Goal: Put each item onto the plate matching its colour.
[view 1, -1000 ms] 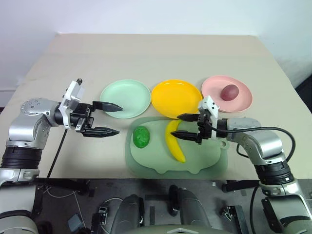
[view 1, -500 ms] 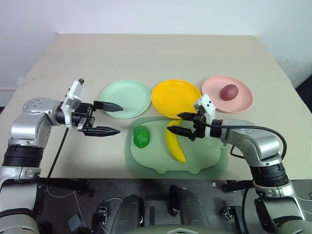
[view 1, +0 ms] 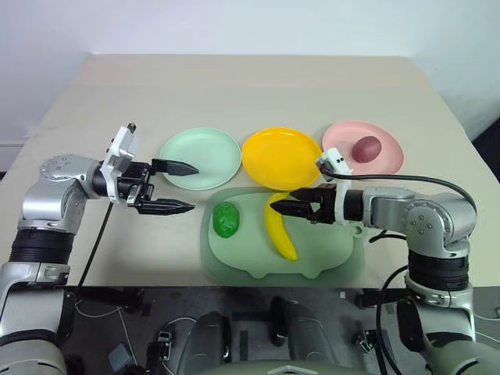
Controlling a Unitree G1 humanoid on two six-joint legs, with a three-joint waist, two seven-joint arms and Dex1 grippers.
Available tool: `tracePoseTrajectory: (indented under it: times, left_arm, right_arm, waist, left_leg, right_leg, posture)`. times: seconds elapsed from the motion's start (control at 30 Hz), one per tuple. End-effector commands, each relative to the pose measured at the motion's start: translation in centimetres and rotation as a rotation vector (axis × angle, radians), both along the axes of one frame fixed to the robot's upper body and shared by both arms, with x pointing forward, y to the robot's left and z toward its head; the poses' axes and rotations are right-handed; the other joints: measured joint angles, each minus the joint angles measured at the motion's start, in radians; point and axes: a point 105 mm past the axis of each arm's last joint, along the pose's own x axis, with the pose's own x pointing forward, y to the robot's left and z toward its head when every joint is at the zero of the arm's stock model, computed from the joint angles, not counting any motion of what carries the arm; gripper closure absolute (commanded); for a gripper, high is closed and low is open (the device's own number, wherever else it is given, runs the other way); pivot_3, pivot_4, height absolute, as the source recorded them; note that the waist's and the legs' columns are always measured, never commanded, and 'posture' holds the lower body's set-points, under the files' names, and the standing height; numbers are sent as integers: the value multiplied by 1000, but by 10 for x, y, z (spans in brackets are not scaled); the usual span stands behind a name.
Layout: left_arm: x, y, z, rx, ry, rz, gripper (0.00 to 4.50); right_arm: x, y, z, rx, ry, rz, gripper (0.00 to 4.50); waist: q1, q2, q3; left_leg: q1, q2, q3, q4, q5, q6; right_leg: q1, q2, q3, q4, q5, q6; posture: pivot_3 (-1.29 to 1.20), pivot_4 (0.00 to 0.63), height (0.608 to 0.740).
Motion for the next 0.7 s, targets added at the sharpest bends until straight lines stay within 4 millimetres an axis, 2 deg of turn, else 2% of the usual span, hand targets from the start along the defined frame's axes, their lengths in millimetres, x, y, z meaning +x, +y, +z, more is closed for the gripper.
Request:
tracePoseTrajectory:
  times: [0.03,0.2,0.3,0.47,0.7]
  left_arm:
    - [2,-1,9,3,-46,-7,0]
    - [2,0,10,6,-47,-3,0]
    - [3,0,10,5,-47,-1,0]
    - [3,0,10,2,-44,1,0]
    - [5,-1,8,1,-42,3,0]
  right_arm:
    - [-1,2,9,5,-24,-15,16]
    - [1,-1,3,-88,-35,-45,16]
    - [7,-7,-1,-220,-72,-107,16]
    - [13,-16,-9,-285,-39,-149,16]
    - [13,-5,-12,-209,26,-138,16]
  waist:
    - [0,0,0]
    - [-2,0,0]
    - [-4,0,0]
    - [-3,0,0]
    - [-4,0,0]
  left_leg:
    - [0,0,0,0,0,0]
    - [0,0,0,0,0,0]
    - [0,0,-1,0,0,0]
    - [0,0,-1,0,0,1]
    - [0,0,-1,-1,0,1]
  right_leg:
    - [0,0,0,0,0,0]
    - [0,0,0,0,0,0]
    - [0,0,0,0,0,0]
    - [0,0,0,0,0,0]
    - [0,0,0,0,0,0]
  posture:
    - [0,150,740]
    - [0,150,740]
    - [0,150,740]
    - [0,150,740]
    - [0,150,740]
